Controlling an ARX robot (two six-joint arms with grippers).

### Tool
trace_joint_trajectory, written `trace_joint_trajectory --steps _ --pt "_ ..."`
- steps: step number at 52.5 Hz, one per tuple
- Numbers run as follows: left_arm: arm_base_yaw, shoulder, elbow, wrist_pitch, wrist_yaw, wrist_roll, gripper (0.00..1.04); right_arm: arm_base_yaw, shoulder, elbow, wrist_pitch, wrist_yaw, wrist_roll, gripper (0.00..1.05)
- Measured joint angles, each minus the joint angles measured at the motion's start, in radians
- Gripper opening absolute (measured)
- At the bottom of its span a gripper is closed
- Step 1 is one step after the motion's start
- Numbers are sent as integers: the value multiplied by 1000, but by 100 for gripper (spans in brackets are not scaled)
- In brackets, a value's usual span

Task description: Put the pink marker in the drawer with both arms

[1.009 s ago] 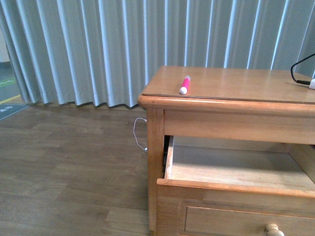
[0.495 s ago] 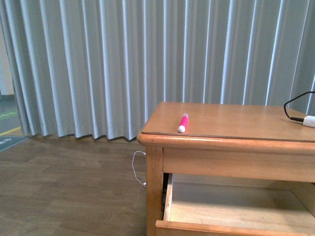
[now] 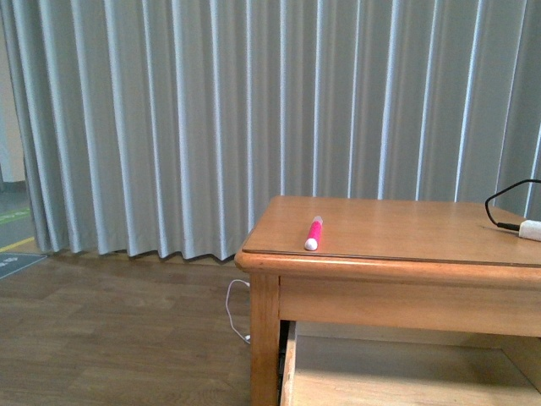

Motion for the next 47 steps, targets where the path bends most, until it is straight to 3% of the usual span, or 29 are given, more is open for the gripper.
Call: trace_joint_trajectory --steps 6,21,41,47 --pt "-165 240 124 151 -64 -5 98 0 0 0 0 0 0 96" --pt "-193 894 494 486 14 100 98 1 0 0 0 0 0 96" --pt "-264 1529 1070 475 18 140 98 1 0 0 0 0 0 96" --pt "-276 1645 1223 407 11 139 98 1 0 0 0 0 0 96"
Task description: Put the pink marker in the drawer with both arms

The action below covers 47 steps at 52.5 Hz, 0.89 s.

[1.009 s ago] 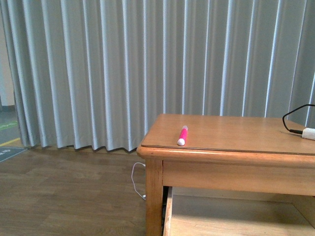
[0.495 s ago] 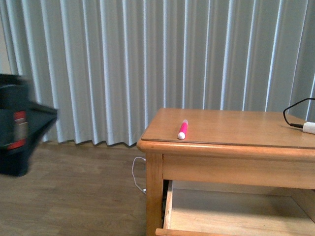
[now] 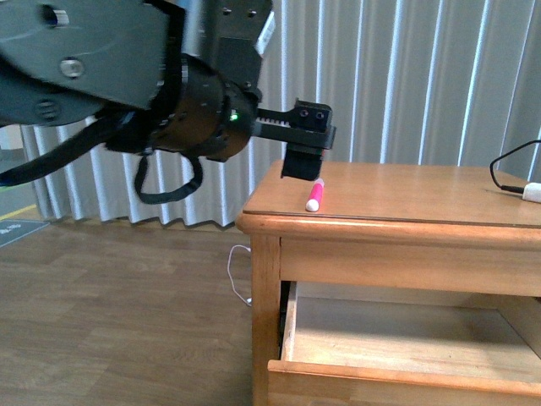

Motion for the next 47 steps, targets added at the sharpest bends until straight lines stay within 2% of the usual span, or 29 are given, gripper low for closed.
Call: trace_joint_trajectory --steps 12,20,32,47 --pt "-5 244 306 -166 -26 -39 98 0 0 0 0 0 0 96" --pt "-10 326 433 -249 -26 -62 98 0 0 0 0 0 0 96" --pt "-31 407 544 -333 -7 -96 98 0 0 0 0 0 0 96" --pt "-48 436 585 -399 0 -93 98 0 0 0 0 0 0 96"
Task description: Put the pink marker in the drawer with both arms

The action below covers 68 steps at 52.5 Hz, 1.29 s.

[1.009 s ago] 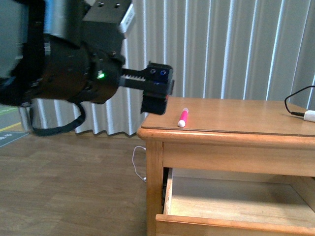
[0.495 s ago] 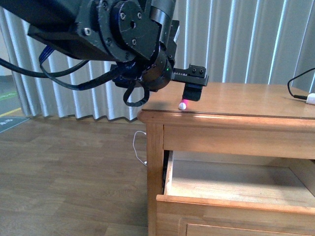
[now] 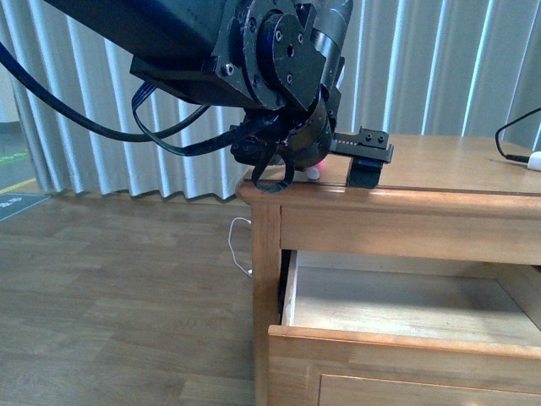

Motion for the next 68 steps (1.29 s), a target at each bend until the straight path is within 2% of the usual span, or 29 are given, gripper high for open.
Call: trace_joint_trajectory --steps 35,50,58,62,68 --pt "-2 16 49 -69 -2 43 97 0 0 0 0 0 0 96" --pt "2 21 51 -69 0 64 45 0 0 0 0 0 0 96" --pt "11 23 45 -59 0 71 21 0 0 0 0 0 0 96" --pt "16 23 34 -39 0 79 15 0 0 0 0 0 0 96" --pt "20 6 -13 24 26 103 15 0 0 0 0 0 0 96"
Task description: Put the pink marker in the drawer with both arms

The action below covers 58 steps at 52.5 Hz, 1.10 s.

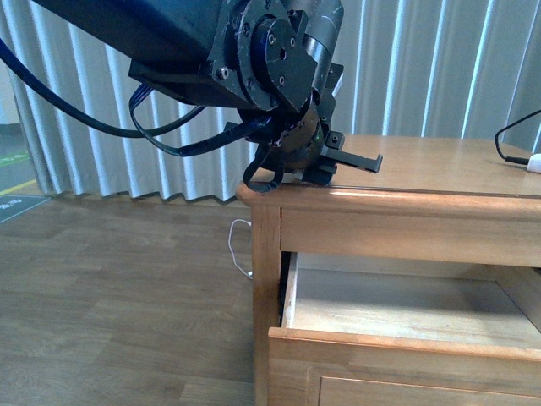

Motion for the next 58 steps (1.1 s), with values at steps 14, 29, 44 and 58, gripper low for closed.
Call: trace_joint_trajectory --steps 14,29,44,58 --pt "10 -161 -270 209 246 33 15 0 0 0 0 0 0 96" --pt "10 -463 -542 289 477 125 15 0 0 0 0 0 0 96" --pt "-3 -526 -686 307 591 229 15 0 0 0 0 0 0 96" --pt "-31 -380 -685 319 519 312 15 0 0 0 0 0 0 96"
